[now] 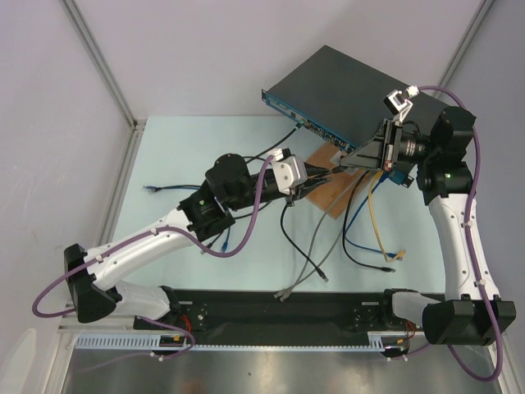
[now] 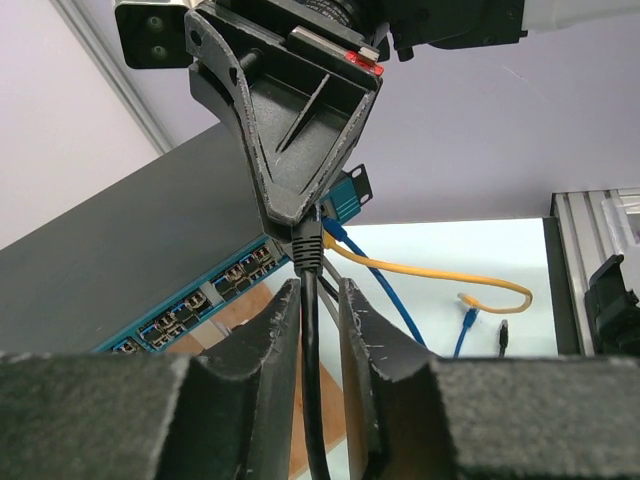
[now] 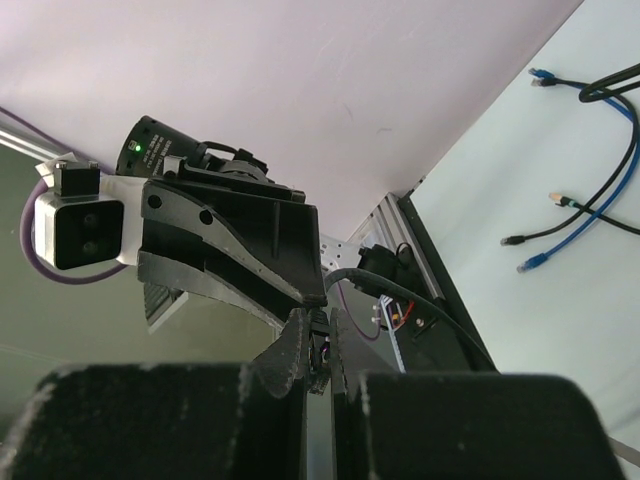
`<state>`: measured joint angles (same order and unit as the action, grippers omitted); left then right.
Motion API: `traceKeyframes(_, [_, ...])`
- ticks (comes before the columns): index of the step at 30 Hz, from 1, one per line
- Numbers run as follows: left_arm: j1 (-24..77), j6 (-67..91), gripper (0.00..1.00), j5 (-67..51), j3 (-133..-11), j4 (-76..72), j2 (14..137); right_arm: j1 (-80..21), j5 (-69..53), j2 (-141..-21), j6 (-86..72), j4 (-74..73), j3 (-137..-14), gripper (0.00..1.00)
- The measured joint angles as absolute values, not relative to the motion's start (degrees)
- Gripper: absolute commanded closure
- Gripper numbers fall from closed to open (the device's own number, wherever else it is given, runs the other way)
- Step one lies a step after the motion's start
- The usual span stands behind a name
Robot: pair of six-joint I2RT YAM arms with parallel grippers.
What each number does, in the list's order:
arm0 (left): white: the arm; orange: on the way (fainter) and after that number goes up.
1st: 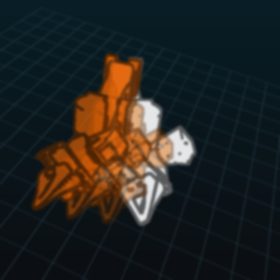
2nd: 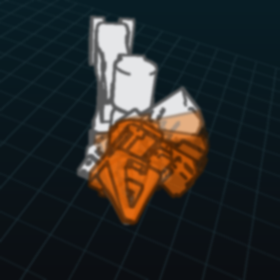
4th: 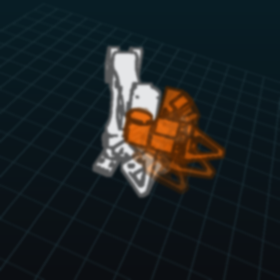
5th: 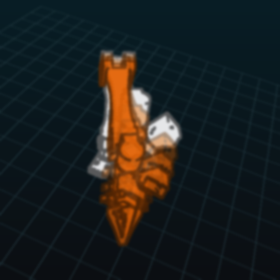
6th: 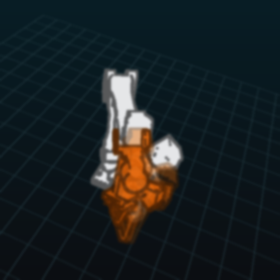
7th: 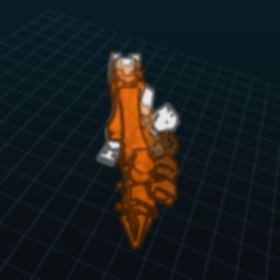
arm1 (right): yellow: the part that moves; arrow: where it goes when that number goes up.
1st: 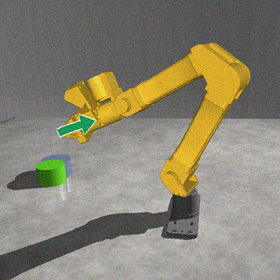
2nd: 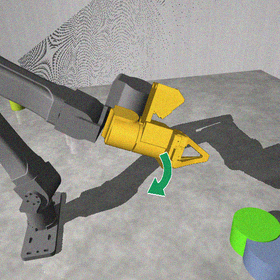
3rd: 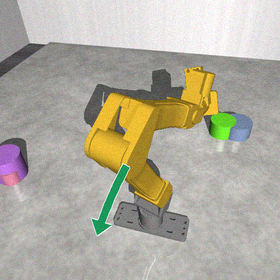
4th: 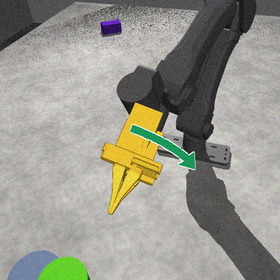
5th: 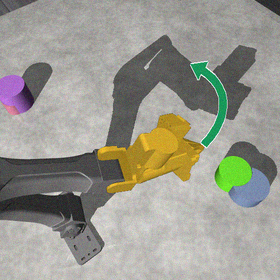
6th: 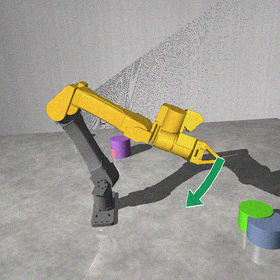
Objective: Insert the plug into the switch port
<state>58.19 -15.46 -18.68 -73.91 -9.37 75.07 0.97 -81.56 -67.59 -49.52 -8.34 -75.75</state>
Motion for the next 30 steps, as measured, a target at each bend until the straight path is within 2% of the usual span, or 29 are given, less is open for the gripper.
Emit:
traceKeyframes(9, [58.19,-15.4,0.76,-18.7,-73.91,-10.2,75.5,0.86,-81.65,-67.59,-49.54,-7.81,-75.75,1.0])
traceKeyframes(12, [58.19,-15.03,0.85,-18.68,-73.91,-10.26,75.79,0.82,-81.91,-67.59,-49.54,-7.79,-75.75,1.0])
traceKeyframes(14, [58.15,-14.98,0.97,-18.55,-73.91,-10.33,75.9,0.8,-82.17,-67.59,-49.52,-7.79,-75.75,1.0])
traceKeyframes(17, [58.15,-14.52,1.0,-18.46,-73.91,-10.33,75.92,0.82,-82.17,-67.59,-49.52,-7.53,-75.55,1.0])
traceKeyframes(18, [58.15,-14.37,1.0,-18.44,-73.91,-10.31,75.96,0.82,-82.15,-67.59,-49.47,-7.53,-75.48,0.96])
traceKeyframes(20, [58.15,-13.89,1.0,-18.22,-73.93,-10.15,76.03,0.84,-81.84,-67.59,-49.21,-7.97,-75.44,0.66])
traceKeyframes(21, [58.26,-13.58,1.0,-18.02,-74.02,-9.89,76.12,0.84,-81.54,-67.59,-48.99,-8.54,-75.46,0.44])
traceKeyframes(23, [59.11,-13.39,0.99,-16.38,-74.94,-8.29,76.77,1.39,-80.44,-67.61,-46.94,-10.46,-75.7,0.26])
traceKeyframes(24, [60.14,-13.39,1.0,-14.9,-75.9,-7.03,77.43,1.91,-79.5,-67.64,-45.43,-12.49,-76.34,0.12])
traceKeyframes(30, [67.7,-11.75,1.0,-2.26,-84.33,2.11,84.2,13.52,-74.89,-68.34,-39.53,-20.12,-81.93,0.05])
